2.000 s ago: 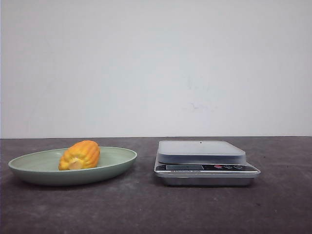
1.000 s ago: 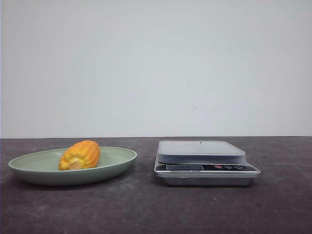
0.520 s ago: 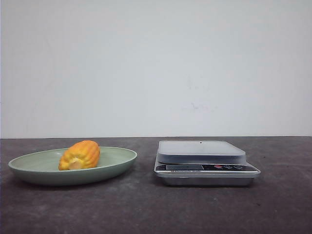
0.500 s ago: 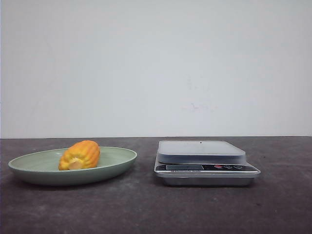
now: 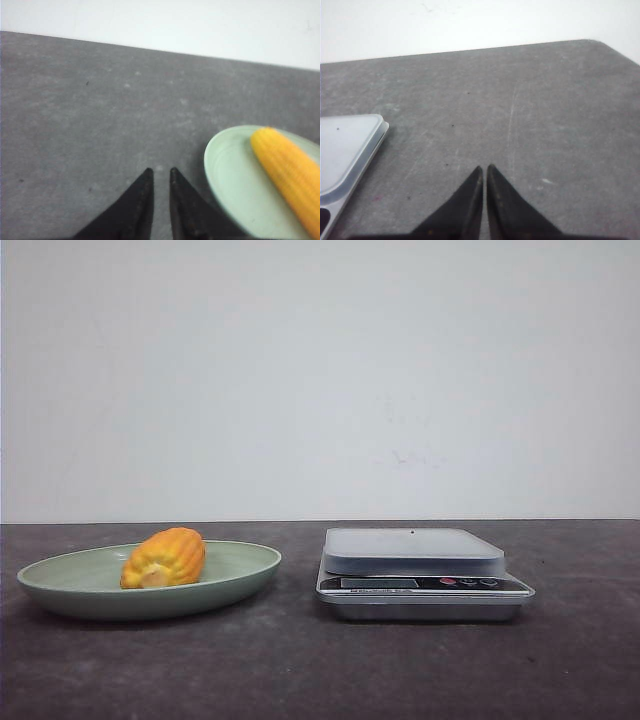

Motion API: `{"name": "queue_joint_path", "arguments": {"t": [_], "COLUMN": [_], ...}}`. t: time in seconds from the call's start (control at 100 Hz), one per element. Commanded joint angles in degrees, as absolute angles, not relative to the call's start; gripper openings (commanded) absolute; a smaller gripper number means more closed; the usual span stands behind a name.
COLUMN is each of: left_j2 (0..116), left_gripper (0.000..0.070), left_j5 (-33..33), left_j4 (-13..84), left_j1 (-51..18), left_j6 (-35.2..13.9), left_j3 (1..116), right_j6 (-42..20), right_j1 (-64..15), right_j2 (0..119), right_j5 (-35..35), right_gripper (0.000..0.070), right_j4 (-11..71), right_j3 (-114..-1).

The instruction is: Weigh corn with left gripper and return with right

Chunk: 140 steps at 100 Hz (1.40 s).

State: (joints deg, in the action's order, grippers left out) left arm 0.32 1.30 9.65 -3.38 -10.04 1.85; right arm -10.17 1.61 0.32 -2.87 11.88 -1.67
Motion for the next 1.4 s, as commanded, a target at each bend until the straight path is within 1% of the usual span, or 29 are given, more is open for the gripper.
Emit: {"name": "queue_joint_path", "arguments": {"t": [0.0, 0.14, 0.22, 0.3, 0.45, 0.53, 0.56, 0.59, 0.61, 0.63, 0.65, 0.66, 0.67, 0.68, 0.69, 0.7, 0.71, 0.74, 0.76, 0.84, 1.03, 1.25, 1.39], "left_j2": [0.78, 5.26, 9.45, 15.14, 26.02, 29.91, 30.89, 31.70, 32.16, 32.45, 32.80, 32.86, 33.04, 33.12, 33.19, 33.34, 33.43, 33.63, 33.71, 34.13, 37.87, 52.73, 63.83], "left_gripper": [0.0015, 0.0015, 0.0015, 0.0015, 0.0012, 0.0015, 0.0025, 0.0058, 0.0105, 0.0155, 0.0248, 0.0268, 0.0329, 0.0367, 0.0386, 0.0440, 0.0470, 0.0540, 0.0556, 0.0554, 0.0551, 0.0551, 0.0552], "left_j5": [1.17, 1.10, 1.10, 1.10, 0.93, 0.03, -0.54, -0.71, -0.82, -0.97, -1.23, -1.30, -1.52, -1.65, -1.69, -1.91, -2.04, -2.61, -3.03, -5.02, -5.45, -4.23, -2.61], "left_j4": [9.28, 9.39, 9.30, 9.67, 15.53, 18.02, 18.50, 18.79, 18.92, 19.03, 19.16, 19.22, 19.38, 19.51, 19.59, 19.75, 19.79, 19.97, 20.10, 21.02, 21.41, 21.98, 25.63], "left_j1": [-3.53, -4.91, -5.39, -5.50, -5.67, -5.72, -5.72, -5.72, -5.72, -5.72, -5.72, -5.72, -5.72, -5.72, -5.72, -5.72, -5.72, -5.72, -5.72, -5.91, -9.10, -16.01, -19.35], "left_j6": [-17.04, -17.61, -18.50, -18.39, -15.14, -12.71, -12.47, -12.51, -12.60, -12.67, -12.73, -12.73, -12.73, -12.71, -12.71, -12.73, -12.73, -12.73, -12.71, -12.93, -13.06, -13.13, -13.08], "left_j3": [2.79, 9.52, 15.81, 23.53, 39.24, 44.86, 46.33, 47.37, 47.92, 48.27, 48.69, 48.75, 48.97, 49.08, 49.12, 49.23, 49.30, 49.30, 49.30, 49.30, 50.15, 56.51, 62.17], "right_j6": [-17.32, -18.22, -18.17, -17.52, -15.11, -13.82, -13.43, -13.30, -13.28, -13.26, -13.17, -13.04, -12.95, -12.84, -12.73, -12.64, -12.56, -12.56, -12.58, -12.49, -12.34, -12.14, -11.66], "right_j1": [1.63, 1.63, 1.63, 1.63, 1.63, 1.56, 1.56, 1.52, 1.48, 1.39, 1.26, 1.19, 1.13, 1.06, 0.97, 0.89, 0.82, 0.60, 0.45, -0.14, -1.17, -1.45, -1.45], "right_j2": [1.10, 6.00, 10.24, 15.00, 22.72, 25.10, 25.74, 26.26, 26.52, 26.72, 26.89, 26.96, 27.00, 27.03, 27.03, 27.05, 27.07, 27.07, 27.07, 27.07, 27.27, 27.66, 28.75], "right_j5": [-2.35, -2.70, -3.68, -4.64, -5.93, -6.24, -6.28, -6.37, -6.48, -6.57, -6.72, -6.79, -6.94, -7.14, -7.33, -7.57, -7.73, -7.97, -7.97, -8.08, -9.21, -9.26, -9.26], "right_gripper": [0.0003, 0.0003, 0.0003, 0.0003, 0.0003, 0.0007, 0.0023, 0.0071, 0.0123, 0.0191, 0.0261, 0.0297, 0.0331, 0.0364, 0.0395, 0.0424, 0.0451, 0.0504, 0.0513, 0.0512, 0.0512, 0.0512, 0.0512], "right_j4": [13.13, 14.28, 14.46, 15.25, 20.18, 22.74, 23.09, 23.51, 23.86, 24.10, 24.14, 24.14, 24.14, 24.14, 24.14, 24.16, 24.25, 24.53, 24.60, 25.21, 25.82, 27.09, 29.02], "right_j3": [-4.47, -11.77, -17.56, -24.18, -36.23, -40.27, -41.19, -41.91, -42.28, -42.57, -42.74, -42.78, -42.78, -42.78, -42.78, -42.78, -42.78, -42.78, -42.78, -42.78, -42.78, -42.92, -43.22]}}
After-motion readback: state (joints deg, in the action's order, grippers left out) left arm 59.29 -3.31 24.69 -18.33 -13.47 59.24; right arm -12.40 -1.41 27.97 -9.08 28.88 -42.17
